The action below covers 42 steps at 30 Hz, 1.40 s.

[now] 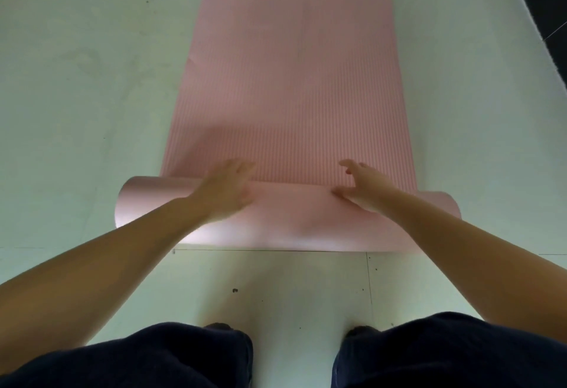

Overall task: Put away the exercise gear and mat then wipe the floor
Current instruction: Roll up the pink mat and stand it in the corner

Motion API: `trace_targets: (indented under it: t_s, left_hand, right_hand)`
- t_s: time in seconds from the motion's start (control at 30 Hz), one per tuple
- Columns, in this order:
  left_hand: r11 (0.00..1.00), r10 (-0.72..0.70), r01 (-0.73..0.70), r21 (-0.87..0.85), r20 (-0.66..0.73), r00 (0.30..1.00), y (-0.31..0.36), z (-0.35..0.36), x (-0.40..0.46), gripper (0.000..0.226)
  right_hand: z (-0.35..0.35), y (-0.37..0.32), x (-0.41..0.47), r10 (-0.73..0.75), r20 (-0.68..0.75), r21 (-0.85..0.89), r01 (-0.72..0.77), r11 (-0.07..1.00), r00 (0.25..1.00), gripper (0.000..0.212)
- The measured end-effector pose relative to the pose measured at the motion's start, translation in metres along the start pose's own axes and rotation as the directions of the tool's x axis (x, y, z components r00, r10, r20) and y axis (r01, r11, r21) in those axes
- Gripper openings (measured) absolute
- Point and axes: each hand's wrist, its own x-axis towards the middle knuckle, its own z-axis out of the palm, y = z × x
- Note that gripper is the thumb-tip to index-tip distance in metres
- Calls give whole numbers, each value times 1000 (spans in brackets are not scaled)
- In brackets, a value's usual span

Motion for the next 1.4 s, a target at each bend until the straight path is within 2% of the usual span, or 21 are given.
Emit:
trace_targets:
  t_s: [0.03, 0.07, 0.13, 0.17, 0.23, 0.3, 0.37, 0.47, 0.53, 0.6, 0.7, 0.77, 0.83, 0.9, 0.97, 1.03, 1.13, 1.23, 1.27, 1.33, 1.4]
  left_hand:
    - [994, 97, -95, 48, -39, 994, 6, 0, -3, 68]
    - [980, 161, -161, 119, 7, 987, 13, 4, -6, 77]
    - [949, 122, -170, 266, 189, 974, 27, 18, -12, 102]
    - [926, 74, -154, 344, 236, 969, 30, 25, -13, 111]
    - [912, 50, -131, 390, 211, 976, 28, 33, -7, 118]
    - [923, 49, -112, 369, 175, 983, 21, 27, 5, 119]
    - [939, 37, -91, 333, 166, 985, 16, 22, 16, 119]
    - [935, 31, -86, 343, 163, 986, 16, 20, 20, 118]
    - [941, 21, -75, 329, 163, 986, 16, 21, 19, 116]
    - [948, 23, -74, 308, 165, 986, 15, 21, 19, 114]
    - [957, 32, -83, 278, 184, 982, 15, 15, 17, 110]
    - [970, 40, -95, 223, 242, 970, 14, 11, 14, 110]
    - [987, 40, -93, 134, 351, 935, 12, 7, 9, 112]
    - [998, 36, -54, 23, 492, 870, 10, 6, 5, 114]
    - [999, 42, -24, -38, 611, 790, 12, 5, 1, 110]
    - [999, 36, -3, -51, 655, 754, 15, 3, -6, 102]
    - [999, 20, 10, -49, 571, 820, 24, -2, -19, 88]
    - [973, 70, -129, 189, 291, 954, 41, 0, -31, 76]
    - [953, 99, -151, 261, 202, 974, 47, 4, -33, 75]
    - [927, 99, -145, 345, 147, 984, 53, 10, -37, 78]
    - [912, 92, -142, 386, 145, 985, 51, 17, -37, 91]
  right_hand:
    - [1, 1, -2, 19, -110, -27, -22, 999, 994, 63]
    - [1, 2, 0, 35, -187, -40, -44, 998, 982, 58]
    - [2, 4, -4, -8, -290, -78, -15, 997, 957, 53]
    - [6, 2, -8, -54, -321, -87, 28, 996, 945, 53]
    - [18, -3, -18, -196, -333, -156, 151, 976, 922, 56]
    - [33, -6, -28, -342, -289, -283, 261, 923, 894, 66]
    - [45, -11, -35, -427, -207, -435, 309, 846, 880, 85]
    - [49, -13, -37, -377, -38, -555, 294, 778, 925, 111]
    - [45, -15, -35, -336, -39, -539, 263, 800, 941, 116]
    - [37, -20, -34, -362, -38, -574, 276, 771, 932, 119]
    - [33, -15, -29, -455, -69, -564, 341, 752, 888, 101]
    - [26, -20, -30, -473, -27, -568, 376, 732, 881, 91]
    - [20, -26, -35, -463, 82, -535, 431, 727, 883, 88]
    - [16, -35, -42, -419, 204, -433, 465, 772, 885, 90]
    - [14, -41, -44, -352, 340, -314, 458, 832, 872, 94]
    - [12, -43, -42, -300, 465, -183, 422, 888, 833, 95]
    - [6, -42, -31, -247, 547, -75, 341, 937, 799, 97]
    - [-1, -38, -15, -211, 574, -82, 312, 947, 791, 98]
    - [-5, -35, -11, -186, 563, -107, 295, 950, 805, 98]
    - [-16, -26, -2, -117, 468, -128, 198, 972, 876, 96]
    - [-26, -17, 4, -74, 261, -92, 101, 991, 962, 85]
